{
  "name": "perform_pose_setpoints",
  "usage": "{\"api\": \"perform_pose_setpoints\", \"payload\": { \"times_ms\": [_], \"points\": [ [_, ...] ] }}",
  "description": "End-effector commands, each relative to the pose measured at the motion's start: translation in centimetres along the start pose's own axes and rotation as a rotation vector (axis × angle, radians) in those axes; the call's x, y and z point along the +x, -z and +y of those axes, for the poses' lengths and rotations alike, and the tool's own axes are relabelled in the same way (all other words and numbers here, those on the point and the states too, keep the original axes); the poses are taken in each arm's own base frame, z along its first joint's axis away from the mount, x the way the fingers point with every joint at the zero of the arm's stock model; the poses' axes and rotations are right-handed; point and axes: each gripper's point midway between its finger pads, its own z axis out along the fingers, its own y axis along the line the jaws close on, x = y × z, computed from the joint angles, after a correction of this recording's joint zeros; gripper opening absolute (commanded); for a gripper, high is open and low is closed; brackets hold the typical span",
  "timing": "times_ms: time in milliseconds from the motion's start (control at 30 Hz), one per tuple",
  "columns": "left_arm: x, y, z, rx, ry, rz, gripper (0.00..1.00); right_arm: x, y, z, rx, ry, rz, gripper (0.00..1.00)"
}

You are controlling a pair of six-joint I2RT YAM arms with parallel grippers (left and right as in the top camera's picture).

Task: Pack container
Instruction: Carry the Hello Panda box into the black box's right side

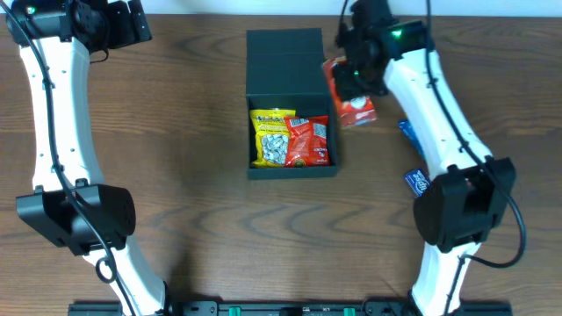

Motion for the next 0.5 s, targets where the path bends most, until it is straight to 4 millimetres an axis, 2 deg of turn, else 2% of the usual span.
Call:
{"api": "perform_pose_setpoints", "payload": {
  "times_ms": [0,267,467],
  "points": [
    [0.1,-0.6,0.3,-0.001,-0.012,0.012,0.95,0.3,0.2,3.5,-0.060,-0.111,0.010,0.45],
    [0.1,-0.6,0.4,-0.005,-0.020,0.012,0.95,2.2,-0.6,6.9,-0.064,-0.215,0.078,0.45],
    [0.1,-0.6,0.4,-0.005,-0.020,0.012,0.95,4.2,-3.4,8.0,-0.028,-0.265,0.161,0.45]
  ]
}}
